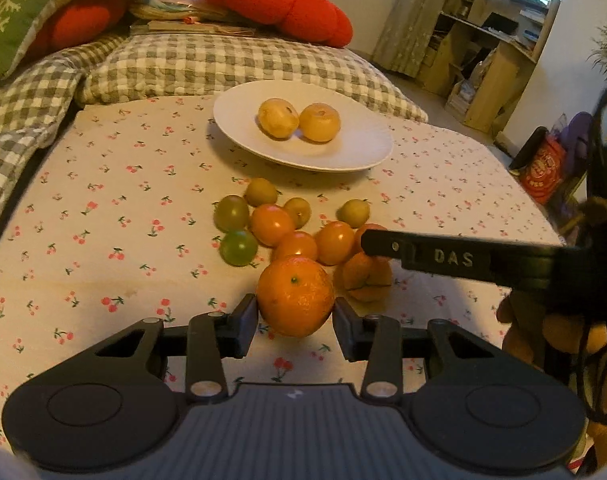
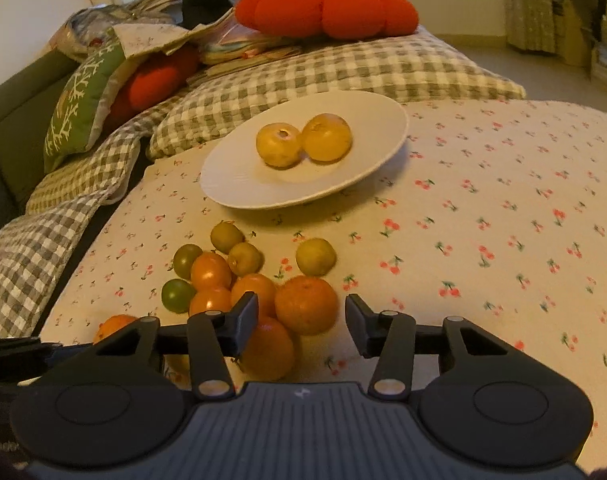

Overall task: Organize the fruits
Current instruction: 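Carry both tangerines to the white plate beside the yellow fruits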

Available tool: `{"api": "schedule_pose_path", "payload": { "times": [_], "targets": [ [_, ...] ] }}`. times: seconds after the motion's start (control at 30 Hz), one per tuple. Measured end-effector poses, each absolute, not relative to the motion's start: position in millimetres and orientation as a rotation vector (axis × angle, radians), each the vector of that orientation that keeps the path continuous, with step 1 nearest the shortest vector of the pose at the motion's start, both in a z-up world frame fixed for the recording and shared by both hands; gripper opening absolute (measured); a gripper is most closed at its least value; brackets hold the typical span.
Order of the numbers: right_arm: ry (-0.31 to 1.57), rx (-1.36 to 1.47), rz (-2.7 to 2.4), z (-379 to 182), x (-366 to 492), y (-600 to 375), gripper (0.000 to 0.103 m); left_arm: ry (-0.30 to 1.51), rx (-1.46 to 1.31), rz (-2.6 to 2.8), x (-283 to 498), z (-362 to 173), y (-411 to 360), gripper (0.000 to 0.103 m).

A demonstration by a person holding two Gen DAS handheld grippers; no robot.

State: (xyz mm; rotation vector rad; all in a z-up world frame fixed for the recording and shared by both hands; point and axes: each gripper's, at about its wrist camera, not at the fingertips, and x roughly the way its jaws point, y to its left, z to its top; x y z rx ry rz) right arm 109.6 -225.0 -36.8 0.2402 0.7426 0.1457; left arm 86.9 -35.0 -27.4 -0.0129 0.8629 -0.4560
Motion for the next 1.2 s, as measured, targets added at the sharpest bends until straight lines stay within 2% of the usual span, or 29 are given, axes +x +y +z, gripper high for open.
{"api": "schedule_pose_path", "payload": {
  "times": [0.07, 0.13, 0.23, 0.87, 1.2],
  "targets": [
    [0.755, 0.217, 0.149, -38, 115, -222, 0.04, 0.863, -0.011, -0.454, 88, -28, -34, 0.038],
    [0.767, 0.2, 0.151, -40, 118, -220, 0.033, 0.861, -0.015, -0.453, 89, -27, -33, 0.038],
    [0.759, 0.213, 0.154, -43, 116, -222, 0.032, 0.85, -0.009, -0.445, 91, -25, -31, 0.038],
    [0.674, 0.289, 0.091, -24, 97, -255, 0.031, 0.813, -0.088, -0.334, 124, -7, 2, 0.038],
    [0.637, 0.297, 0.095, -14, 107, -261, 0.031, 0.709, 0.021, -0.347, 154, -6, -21, 0.038]
  ]
}}
